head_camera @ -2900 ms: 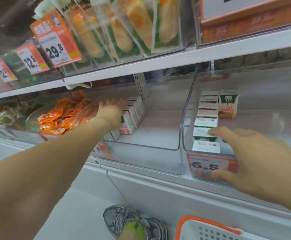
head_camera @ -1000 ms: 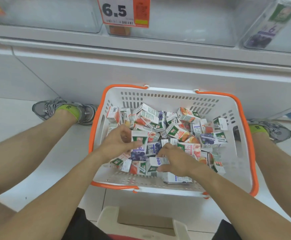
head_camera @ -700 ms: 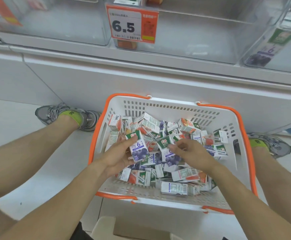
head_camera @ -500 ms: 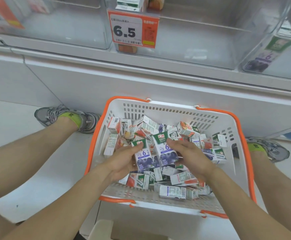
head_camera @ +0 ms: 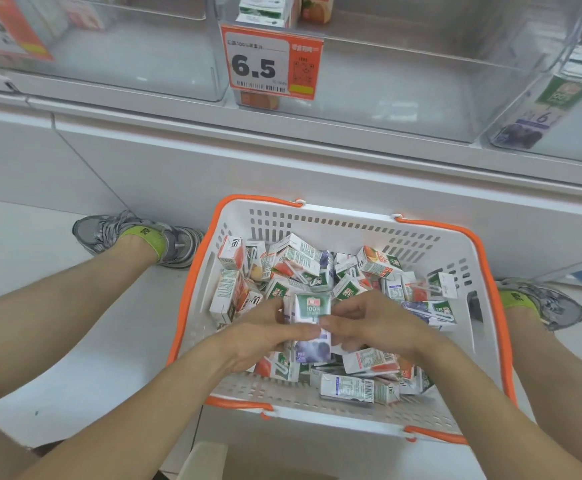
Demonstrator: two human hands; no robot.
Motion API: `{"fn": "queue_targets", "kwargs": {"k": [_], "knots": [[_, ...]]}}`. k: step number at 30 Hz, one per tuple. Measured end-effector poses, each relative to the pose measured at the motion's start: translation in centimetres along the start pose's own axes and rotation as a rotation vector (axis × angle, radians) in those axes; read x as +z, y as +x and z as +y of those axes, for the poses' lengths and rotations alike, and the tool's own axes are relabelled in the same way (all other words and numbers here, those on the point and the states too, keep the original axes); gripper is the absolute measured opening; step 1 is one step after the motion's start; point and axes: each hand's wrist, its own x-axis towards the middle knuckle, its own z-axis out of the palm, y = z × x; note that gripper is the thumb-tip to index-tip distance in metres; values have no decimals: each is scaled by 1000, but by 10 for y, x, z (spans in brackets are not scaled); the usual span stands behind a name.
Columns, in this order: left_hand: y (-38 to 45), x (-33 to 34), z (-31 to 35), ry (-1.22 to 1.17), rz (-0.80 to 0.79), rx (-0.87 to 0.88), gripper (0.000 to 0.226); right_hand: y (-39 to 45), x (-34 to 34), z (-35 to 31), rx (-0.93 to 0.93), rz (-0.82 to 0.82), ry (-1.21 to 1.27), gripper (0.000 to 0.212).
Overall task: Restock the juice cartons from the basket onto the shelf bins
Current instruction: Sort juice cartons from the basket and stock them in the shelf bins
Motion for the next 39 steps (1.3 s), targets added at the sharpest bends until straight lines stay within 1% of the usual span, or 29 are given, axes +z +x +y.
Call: {"fn": "queue_targets", "kwargs": {"k": [1,2,4,5,7,10,12,13,14,15,16,17,19,22,23,25,27,29,32,34,35,36,37,38,39], "knots": [[-1,0,1,57,-18,9,76,-2,-6,-1,33,-59,-7,29],[-4,1,4,104,-46,11,74,-5,-11,-2,50,-83,-23,35],[-9,5,9,189,-108,-2,69,-8,-19,-4,47,-81,-118,52],[-12,8,12,224,-140,-4,66,-9,-22,-6,30,-116,-153,61],[-16,14,19,320,-185,4,61,-10,-24,-7,-7,-259,-167,77],[-19,20,33,569,-265,4,49,-8,-22,-2,-18,-443,-236,93],[-22,23,47,738,-305,-24,46,-7,-21,3,-17,-509,-236,102],[-23,25,55,810,-309,-61,49,-6,-21,5,-26,-513,-221,105],[-23,25,61,874,-293,-92,57,-6,-22,6,-44,-500,-211,105],[-22,25,67,932,-260,-113,71,-4,-22,6,-72,-469,-212,104],[-20,24,72,963,-233,-123,78,-4,-24,5,-113,-426,-219,102],[-17,25,79,976,-215,-116,80,-2,-25,5,-161,-381,-219,101],[-9,26,94,977,-189,-94,70,0,-33,5,-241,-296,-168,96],[-3,35,124,974,-129,-97,48,-6,-52,5,-300,-154,-80,80],[-1,39,135,979,-108,-98,46,-10,-59,4,-310,-110,-50,75],[2,49,156,1003,-98,-71,54,-19,-71,4,-329,-45,27,71],[2,63,177,1074,-112,12,64,-30,-83,6,-369,-31,108,70],[3,77,198,1134,-136,109,63,-42,-96,5,-443,-26,188,64],[1,95,231,1161,-156,236,65,-64,-118,0,-581,58,341,50],[2,105,256,1053,-163,358,71,-81,-133,-2,-671,124,454,44],[3,111,269,970,-134,447,71,-89,-141,-3,-720,149,536,44],[7,116,282,915,-56,566,67,-97,-149,-3,-764,172,623,46],[12,121,295,903,72,714,62,-104,-156,-3,-804,199,705,51],[19,125,308,928,211,864,58,-110,-163,-4,-847,238,773,55],[25,130,321,975,320,986,61,-116,-171,-6,-888,293,823,58]]}}
